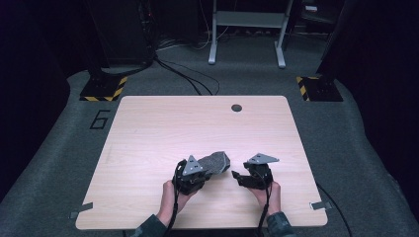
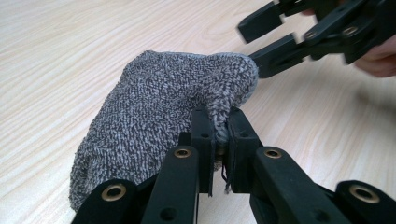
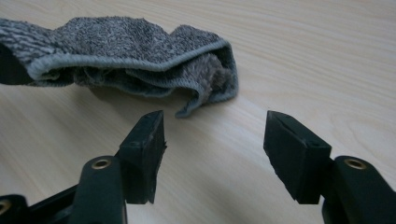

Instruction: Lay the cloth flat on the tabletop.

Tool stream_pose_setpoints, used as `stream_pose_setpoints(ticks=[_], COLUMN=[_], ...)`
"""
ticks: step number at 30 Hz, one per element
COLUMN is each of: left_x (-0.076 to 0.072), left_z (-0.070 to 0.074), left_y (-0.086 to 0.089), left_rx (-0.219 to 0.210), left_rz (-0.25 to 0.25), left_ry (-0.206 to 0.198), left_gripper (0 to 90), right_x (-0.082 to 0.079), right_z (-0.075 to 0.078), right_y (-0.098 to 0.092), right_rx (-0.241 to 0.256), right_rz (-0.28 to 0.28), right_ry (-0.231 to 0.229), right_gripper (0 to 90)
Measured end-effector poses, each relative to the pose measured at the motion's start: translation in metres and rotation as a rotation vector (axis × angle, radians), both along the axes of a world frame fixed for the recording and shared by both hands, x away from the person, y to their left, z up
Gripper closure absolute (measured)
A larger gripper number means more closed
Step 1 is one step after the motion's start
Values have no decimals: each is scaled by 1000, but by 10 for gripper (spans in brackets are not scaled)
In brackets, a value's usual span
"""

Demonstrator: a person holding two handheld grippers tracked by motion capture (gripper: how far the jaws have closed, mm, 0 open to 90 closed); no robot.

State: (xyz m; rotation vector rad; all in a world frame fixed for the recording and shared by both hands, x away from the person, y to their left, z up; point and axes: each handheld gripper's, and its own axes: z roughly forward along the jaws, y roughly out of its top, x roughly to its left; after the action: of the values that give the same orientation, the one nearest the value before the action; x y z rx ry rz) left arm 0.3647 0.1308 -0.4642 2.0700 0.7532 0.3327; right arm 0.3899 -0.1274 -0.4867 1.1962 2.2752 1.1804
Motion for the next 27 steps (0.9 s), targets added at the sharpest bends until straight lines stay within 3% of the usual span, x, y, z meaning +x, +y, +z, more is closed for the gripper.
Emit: stream_pose_setpoints(ticks=[4, 6, 9, 11, 19, 27], left_x=[1, 1, 1, 2, 4, 7], left_z=[2, 2, 4, 5, 11, 17], left_y=[1, 1, 4, 6, 21, 44], left_rx=[1, -6, -16, -21, -55, -95], left_rz=[-2, 3, 10, 17, 58, 115], left_ry=[1, -2, -4, -7, -18, -22], left_gripper=[835, 835, 835, 835, 835, 835], right_x=[14, 20, 26, 25, 20, 9], right_z=[-4, -8, -14, -14, -9, 4], right_y=[16, 21, 28, 30, 26, 7], right_rx=[-16, -19, -24, -36, -43, -41], right_rz=[2, 0, -7, -7, -20, -34], right_ry=[-8, 11, 28, 12, -15, -57], right_gripper=[517, 565, 733, 848, 877, 876])
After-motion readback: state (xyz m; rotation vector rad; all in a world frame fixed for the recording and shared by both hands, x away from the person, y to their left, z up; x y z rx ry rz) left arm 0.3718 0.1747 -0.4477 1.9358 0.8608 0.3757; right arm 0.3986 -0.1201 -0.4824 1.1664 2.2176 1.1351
